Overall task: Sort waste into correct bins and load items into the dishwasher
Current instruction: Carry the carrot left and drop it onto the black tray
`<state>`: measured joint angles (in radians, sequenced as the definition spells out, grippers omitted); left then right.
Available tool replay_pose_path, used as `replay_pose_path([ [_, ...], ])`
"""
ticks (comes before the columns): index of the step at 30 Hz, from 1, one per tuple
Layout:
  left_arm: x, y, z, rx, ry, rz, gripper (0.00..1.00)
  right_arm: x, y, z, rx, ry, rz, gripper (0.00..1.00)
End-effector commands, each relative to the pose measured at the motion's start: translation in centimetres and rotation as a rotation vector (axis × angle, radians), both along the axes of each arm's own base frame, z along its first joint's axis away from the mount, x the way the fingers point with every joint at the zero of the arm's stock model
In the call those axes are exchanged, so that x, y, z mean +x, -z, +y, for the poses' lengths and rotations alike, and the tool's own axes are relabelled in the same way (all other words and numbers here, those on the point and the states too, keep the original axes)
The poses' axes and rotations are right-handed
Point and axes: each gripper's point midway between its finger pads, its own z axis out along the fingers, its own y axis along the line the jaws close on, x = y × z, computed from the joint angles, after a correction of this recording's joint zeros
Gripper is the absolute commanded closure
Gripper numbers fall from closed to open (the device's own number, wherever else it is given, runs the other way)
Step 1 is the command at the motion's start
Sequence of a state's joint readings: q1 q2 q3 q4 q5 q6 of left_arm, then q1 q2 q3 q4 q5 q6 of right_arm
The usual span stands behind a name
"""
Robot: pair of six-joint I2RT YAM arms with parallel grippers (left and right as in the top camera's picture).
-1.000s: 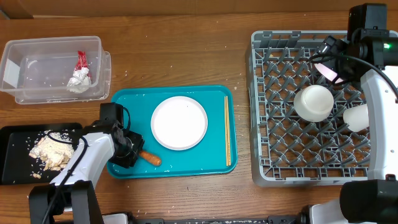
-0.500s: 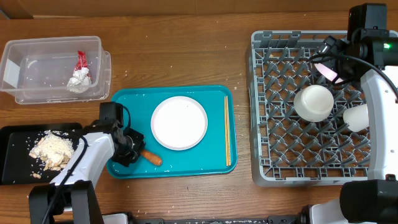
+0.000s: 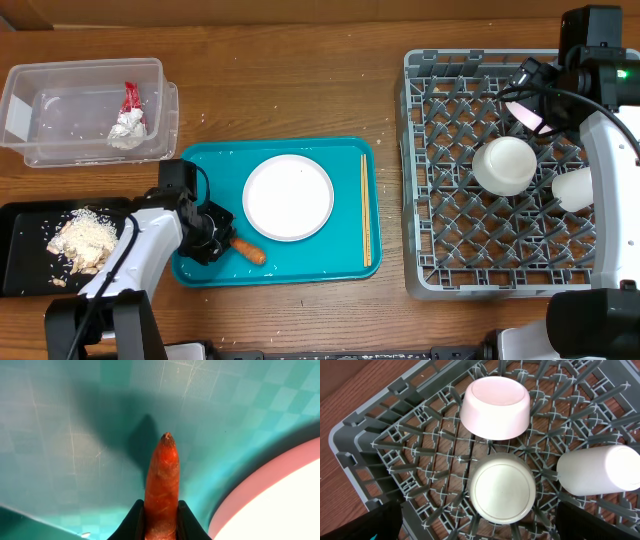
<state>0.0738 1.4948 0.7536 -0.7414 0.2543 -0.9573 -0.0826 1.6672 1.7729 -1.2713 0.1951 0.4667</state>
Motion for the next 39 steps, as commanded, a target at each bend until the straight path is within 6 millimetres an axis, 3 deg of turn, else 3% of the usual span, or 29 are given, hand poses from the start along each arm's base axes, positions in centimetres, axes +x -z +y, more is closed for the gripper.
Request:
replay_pose_path([
  [1, 1.7, -1.6, 0.8, -0.012, -0.015, -0.033, 0.96, 0.0, -1.5, -0.2, -0.015, 0.006, -0.042, 0.0],
  [5, 3.4, -4.7, 3.1, 0.017, -0.02, -0.071, 0.96, 0.0, -1.4, -0.2, -0.015, 0.006, -0.042, 0.0],
  [11, 4.7, -10.8, 10.3, 0.21, -0.145, -0.087, 0.95, 0.0, -1.5, -0.2, -0.015, 0.006, -0.042, 0.0],
  [17, 4.4, -13.8, 16.1, 0.28, -0.322, -0.128, 0.9, 0.0, -1.5, -0.2, -0.015, 0.006, -0.042, 0.0],
  [23, 1.9, -13.5, 22.6, 0.317, -0.544, -0.118, 0.85, 0.0, -1.4, -0.2, -0.015, 0.006, -0.042, 0.0],
  [29, -1.6, -11.9, 27.0, 0.332, -0.713, -0.042, 0.81, 0.0, -1.4, -0.2, -0.015, 0.006, -0.042, 0.0],
  [33, -3.5, -9.7, 28.8, 0.344, -0.761, 0.051, 0.79, 0.0, -1.4, -0.2, -0.015, 0.006, -0.042, 0.0],
  [39, -4.0, -4.6, 29.3, 0.273, -0.761, 0.18, 0.81, 0.0, -1.4, -0.2, -0.015, 0.006, -0.042, 0.0],
])
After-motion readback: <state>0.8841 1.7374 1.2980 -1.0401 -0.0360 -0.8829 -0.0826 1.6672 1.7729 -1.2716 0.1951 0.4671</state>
